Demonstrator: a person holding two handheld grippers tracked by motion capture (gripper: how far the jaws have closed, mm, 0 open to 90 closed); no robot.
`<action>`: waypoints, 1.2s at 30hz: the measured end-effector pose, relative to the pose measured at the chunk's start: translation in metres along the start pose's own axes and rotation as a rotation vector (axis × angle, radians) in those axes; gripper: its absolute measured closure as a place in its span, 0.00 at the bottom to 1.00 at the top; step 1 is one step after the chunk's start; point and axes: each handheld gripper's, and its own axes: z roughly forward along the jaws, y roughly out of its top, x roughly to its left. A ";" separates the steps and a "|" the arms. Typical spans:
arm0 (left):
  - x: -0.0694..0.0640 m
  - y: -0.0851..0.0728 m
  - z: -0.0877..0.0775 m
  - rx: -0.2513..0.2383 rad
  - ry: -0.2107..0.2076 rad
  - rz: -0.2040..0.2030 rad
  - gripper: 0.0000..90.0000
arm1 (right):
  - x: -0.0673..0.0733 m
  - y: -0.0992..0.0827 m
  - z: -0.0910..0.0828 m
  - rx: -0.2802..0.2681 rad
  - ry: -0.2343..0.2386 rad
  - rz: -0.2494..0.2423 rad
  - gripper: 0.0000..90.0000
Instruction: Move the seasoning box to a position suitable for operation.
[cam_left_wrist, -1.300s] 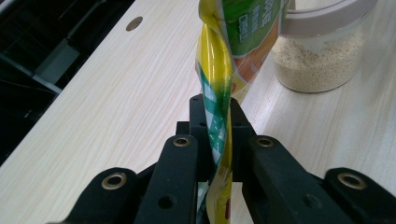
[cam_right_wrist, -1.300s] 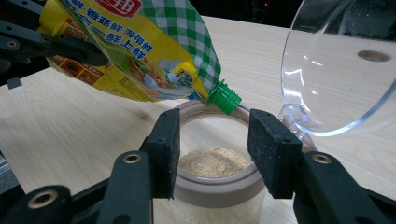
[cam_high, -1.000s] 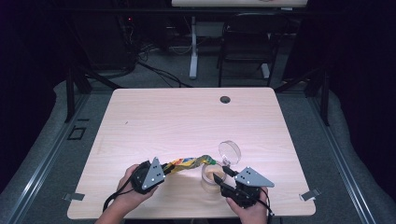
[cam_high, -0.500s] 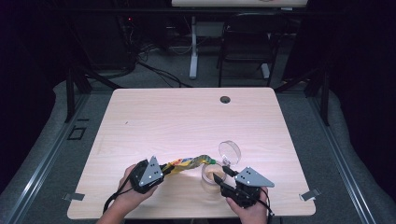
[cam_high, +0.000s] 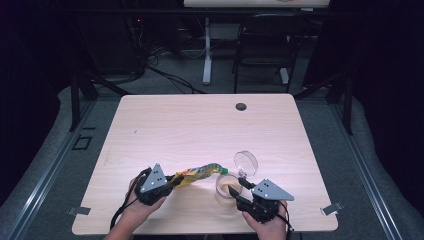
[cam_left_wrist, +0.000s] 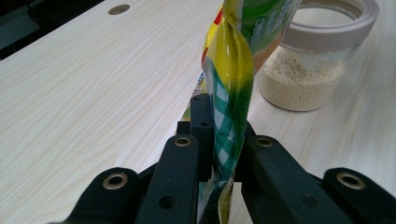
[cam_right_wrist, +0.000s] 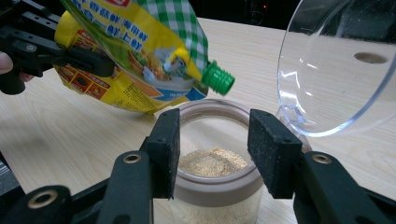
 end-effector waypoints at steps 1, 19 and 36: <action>0.001 0.000 -0.001 -0.001 -0.001 -0.005 0.96 | 0.000 0.000 0.000 -0.001 0.000 0.001 0.60; 0.009 -0.007 -0.003 -0.023 0.006 -0.065 0.96 | 0.000 0.000 0.000 0.000 -0.002 0.001 0.60; 0.025 -0.019 -0.012 -0.042 0.017 -0.186 0.96 | -0.001 0.000 -0.001 -0.005 -0.001 0.002 0.60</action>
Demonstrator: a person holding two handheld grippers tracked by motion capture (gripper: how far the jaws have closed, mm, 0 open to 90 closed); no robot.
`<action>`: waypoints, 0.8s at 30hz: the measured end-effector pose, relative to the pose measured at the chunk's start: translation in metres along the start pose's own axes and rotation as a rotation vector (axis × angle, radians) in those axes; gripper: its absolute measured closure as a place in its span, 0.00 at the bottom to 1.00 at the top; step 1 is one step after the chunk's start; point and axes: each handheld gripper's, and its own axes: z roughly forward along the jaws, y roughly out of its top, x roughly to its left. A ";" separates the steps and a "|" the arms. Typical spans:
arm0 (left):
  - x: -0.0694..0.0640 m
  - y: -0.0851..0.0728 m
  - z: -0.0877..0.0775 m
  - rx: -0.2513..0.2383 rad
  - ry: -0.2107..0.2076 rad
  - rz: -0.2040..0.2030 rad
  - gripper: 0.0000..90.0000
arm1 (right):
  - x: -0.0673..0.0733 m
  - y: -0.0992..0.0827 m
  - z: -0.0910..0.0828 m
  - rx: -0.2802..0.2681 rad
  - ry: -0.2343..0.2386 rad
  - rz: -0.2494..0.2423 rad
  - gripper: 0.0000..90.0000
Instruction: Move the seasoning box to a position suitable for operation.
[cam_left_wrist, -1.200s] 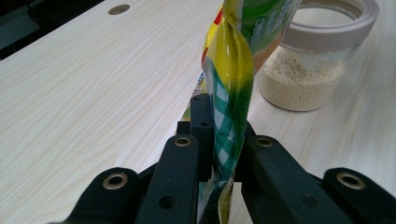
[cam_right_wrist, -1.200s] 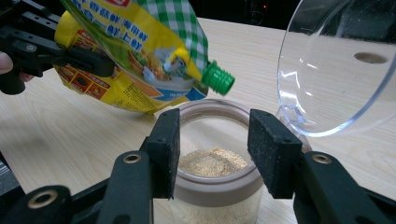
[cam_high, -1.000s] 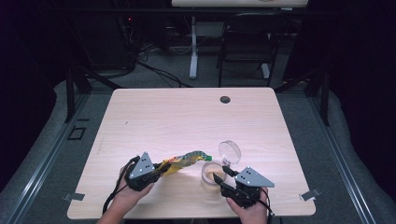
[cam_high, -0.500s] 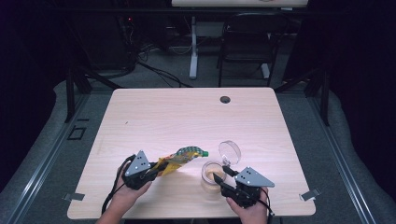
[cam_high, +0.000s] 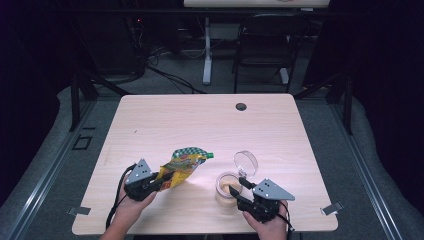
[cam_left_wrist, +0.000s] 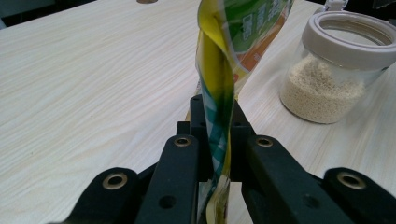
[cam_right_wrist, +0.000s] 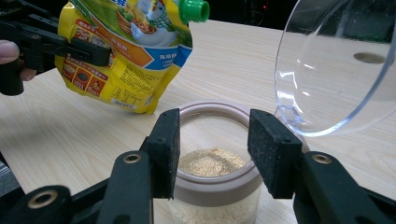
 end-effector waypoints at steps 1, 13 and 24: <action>0.001 0.000 -0.001 0.003 0.002 -0.005 0.96 | 0.000 0.000 0.000 0.000 0.000 0.001 0.60; 0.010 -0.009 -0.010 0.044 0.013 -0.026 0.95 | 0.001 0.000 -0.001 -0.001 0.003 -0.004 0.60; 0.021 -0.023 -0.016 0.053 0.013 -0.094 0.94 | 0.001 0.000 0.000 0.007 0.004 -0.008 0.60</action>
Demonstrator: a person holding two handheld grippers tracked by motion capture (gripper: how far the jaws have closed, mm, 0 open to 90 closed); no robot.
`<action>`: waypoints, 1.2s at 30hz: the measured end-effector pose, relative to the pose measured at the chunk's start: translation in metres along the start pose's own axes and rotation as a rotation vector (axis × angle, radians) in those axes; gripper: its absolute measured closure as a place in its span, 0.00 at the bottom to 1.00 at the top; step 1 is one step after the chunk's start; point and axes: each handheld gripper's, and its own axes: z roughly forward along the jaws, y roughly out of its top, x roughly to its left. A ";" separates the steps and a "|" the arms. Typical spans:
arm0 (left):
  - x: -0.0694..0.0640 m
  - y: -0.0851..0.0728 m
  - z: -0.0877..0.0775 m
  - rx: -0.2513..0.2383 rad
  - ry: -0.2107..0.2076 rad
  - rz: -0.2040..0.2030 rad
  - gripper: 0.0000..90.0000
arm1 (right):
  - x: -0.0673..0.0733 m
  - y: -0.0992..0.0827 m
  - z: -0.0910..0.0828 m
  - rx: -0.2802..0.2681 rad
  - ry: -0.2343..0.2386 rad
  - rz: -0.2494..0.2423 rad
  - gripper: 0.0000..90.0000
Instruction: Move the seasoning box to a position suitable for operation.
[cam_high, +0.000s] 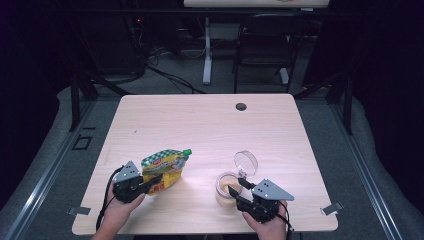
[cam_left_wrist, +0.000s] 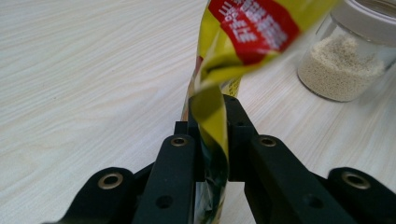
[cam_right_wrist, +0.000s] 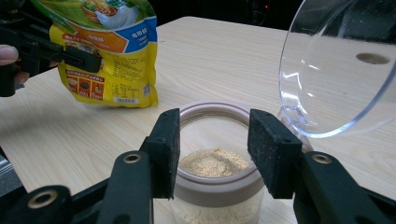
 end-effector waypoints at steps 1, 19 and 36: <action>0.000 -0.001 0.000 0.004 0.000 -0.001 0.93 | 0.000 0.000 0.000 -0.004 0.001 0.004 0.60; 0.007 -0.012 -0.006 -0.006 0.018 -0.064 0.85 | 0.000 0.000 0.001 0.001 0.005 0.000 0.60; 0.002 -0.012 -0.016 -0.024 0.034 -0.076 0.69 | 0.000 0.000 0.000 -0.002 0.008 -0.003 0.60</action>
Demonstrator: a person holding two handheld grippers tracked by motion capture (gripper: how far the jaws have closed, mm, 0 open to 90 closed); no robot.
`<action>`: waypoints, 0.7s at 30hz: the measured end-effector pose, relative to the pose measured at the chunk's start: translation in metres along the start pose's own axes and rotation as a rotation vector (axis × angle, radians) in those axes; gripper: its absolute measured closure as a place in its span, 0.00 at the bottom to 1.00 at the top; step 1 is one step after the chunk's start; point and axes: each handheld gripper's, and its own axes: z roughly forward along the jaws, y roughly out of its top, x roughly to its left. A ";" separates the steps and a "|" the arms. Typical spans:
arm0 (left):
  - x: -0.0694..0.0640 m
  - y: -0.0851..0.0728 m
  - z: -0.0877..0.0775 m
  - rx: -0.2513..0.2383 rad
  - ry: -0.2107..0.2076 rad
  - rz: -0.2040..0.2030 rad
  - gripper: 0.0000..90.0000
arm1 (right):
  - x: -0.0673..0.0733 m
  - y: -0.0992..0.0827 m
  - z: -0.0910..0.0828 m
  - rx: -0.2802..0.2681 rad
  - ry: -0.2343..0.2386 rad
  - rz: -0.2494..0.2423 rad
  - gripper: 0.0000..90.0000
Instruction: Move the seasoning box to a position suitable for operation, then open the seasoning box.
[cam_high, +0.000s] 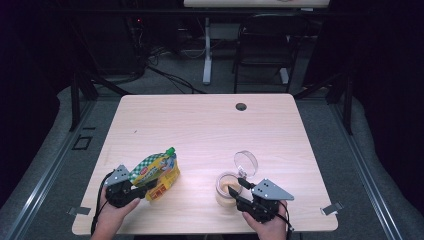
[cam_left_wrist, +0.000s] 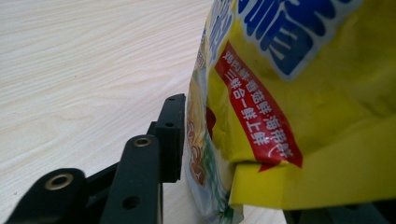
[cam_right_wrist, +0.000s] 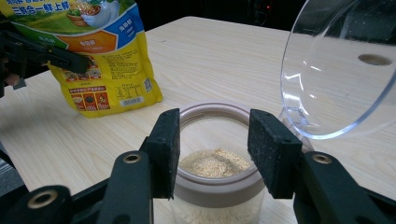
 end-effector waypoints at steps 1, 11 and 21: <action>0.000 0.000 -0.001 0.000 -0.001 -0.003 0.69 | 0.000 0.000 0.000 0.000 0.001 0.000 0.60; -0.001 -0.001 -0.006 -0.017 0.019 -0.024 0.60 | 0.000 0.001 0.000 -0.004 0.003 0.001 0.60; -0.004 -0.004 -0.017 -0.055 0.024 -0.029 0.56 | -0.003 0.001 -0.002 -0.003 0.003 0.010 0.60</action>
